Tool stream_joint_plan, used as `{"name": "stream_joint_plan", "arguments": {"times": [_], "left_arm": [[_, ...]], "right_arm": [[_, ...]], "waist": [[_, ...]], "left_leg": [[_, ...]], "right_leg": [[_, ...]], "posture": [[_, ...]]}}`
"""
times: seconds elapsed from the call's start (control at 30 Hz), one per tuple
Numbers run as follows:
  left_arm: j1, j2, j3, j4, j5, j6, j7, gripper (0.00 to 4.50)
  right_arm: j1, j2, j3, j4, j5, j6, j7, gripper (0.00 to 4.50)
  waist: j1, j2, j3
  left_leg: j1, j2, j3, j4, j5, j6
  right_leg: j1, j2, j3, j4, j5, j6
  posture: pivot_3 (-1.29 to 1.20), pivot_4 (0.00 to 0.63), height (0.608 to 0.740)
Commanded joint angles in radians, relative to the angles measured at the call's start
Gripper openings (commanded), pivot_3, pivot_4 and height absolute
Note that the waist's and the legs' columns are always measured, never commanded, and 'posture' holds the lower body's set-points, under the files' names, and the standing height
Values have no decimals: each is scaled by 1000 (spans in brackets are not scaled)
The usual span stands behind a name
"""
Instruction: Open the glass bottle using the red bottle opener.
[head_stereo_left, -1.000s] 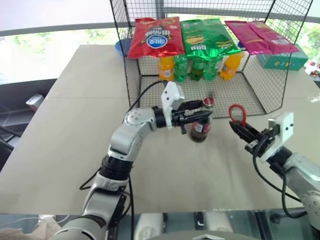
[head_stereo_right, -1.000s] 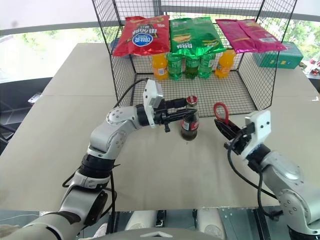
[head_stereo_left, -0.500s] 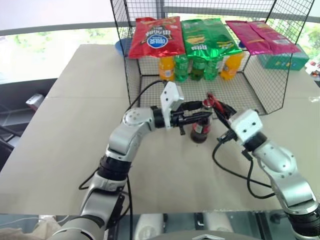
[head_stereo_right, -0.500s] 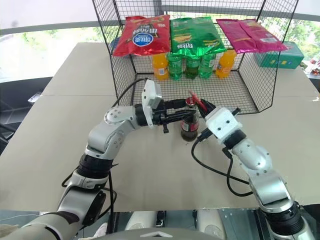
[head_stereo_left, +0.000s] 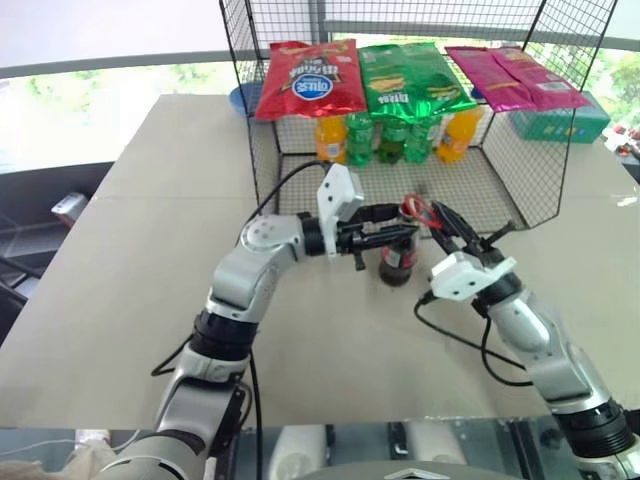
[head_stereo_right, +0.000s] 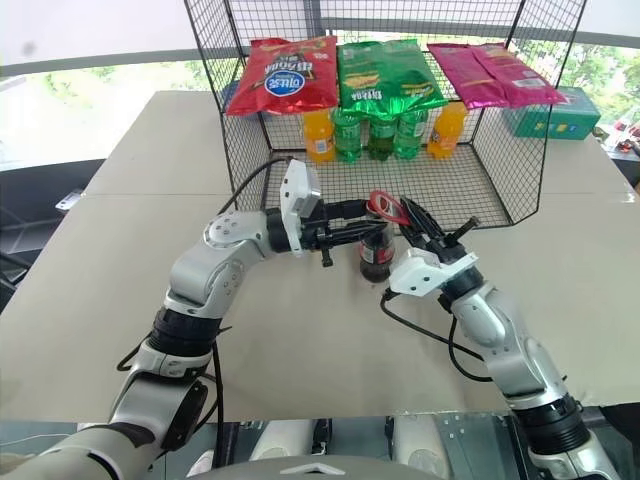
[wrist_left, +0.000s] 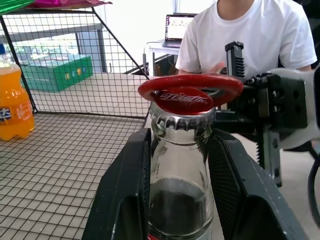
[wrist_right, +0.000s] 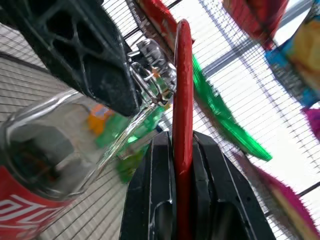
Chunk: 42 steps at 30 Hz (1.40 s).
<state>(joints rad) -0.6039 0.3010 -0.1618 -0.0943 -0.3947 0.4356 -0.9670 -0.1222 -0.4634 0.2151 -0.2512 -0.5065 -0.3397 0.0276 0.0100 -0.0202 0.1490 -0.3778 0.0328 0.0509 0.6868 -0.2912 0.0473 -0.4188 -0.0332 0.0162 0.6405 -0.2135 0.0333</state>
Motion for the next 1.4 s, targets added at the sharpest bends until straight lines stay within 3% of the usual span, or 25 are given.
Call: {"name": "stream_joint_plan", "arguments": {"times": [0.03,0.2,0.37,0.53,0.87,1.13,1.4], "left_arm": [[-33,-26,-10,-23,-17,-8,9,1158],[-36,-25,-13,-20,-13,-9,9,1158],[-36,-27,-14,-19,-10,-8,12,1158],[-26,-11,-26,-22,2,8,5,1158],[4,-3,-48,-22,24,13,7,1158],[13,-11,-55,-29,26,17,12,1158],[-3,-17,-56,-13,27,13,6,1158]], "right_arm": [[26,23,131,121,-87,-90,2,0],[1,83,115,218,-18,-143,-13,0],[-11,83,136,281,-117,-201,-64,0],[-58,-28,141,271,-277,-245,-68,0],[-176,-266,18,72,-154,-181,186,0],[-238,-314,-35,6,-92,-151,288,0],[-191,-327,-83,23,-83,-137,294,0]], "waist": [[-1,-1,-1],[-3,-1,-2],[-9,-1,-2],[-21,-2,-4],[-13,-3,-6],[9,-3,-5],[8,-3,-5]], "left_leg": [[0,0,0,0,0,0],[3,0,0,0,0,0],[7,0,1,0,0,0],[11,0,4,-1,0,0],[14,0,6,-3,0,1],[10,0,6,-3,-1,2],[6,0,4,-3,-1,2]], "right_leg": [[0,0,0,0,0,0],[4,0,0,0,0,0],[6,0,1,0,0,-1],[8,0,4,1,0,0],[10,-1,6,0,-1,0],[10,-3,5,-5,-1,0],[9,-3,3,-9,0,0]], "posture": [[0,150,740],[0,150,740],[0,150,740],[0,150,740],[0,150,740],[0,150,740],[0,150,740]]}}
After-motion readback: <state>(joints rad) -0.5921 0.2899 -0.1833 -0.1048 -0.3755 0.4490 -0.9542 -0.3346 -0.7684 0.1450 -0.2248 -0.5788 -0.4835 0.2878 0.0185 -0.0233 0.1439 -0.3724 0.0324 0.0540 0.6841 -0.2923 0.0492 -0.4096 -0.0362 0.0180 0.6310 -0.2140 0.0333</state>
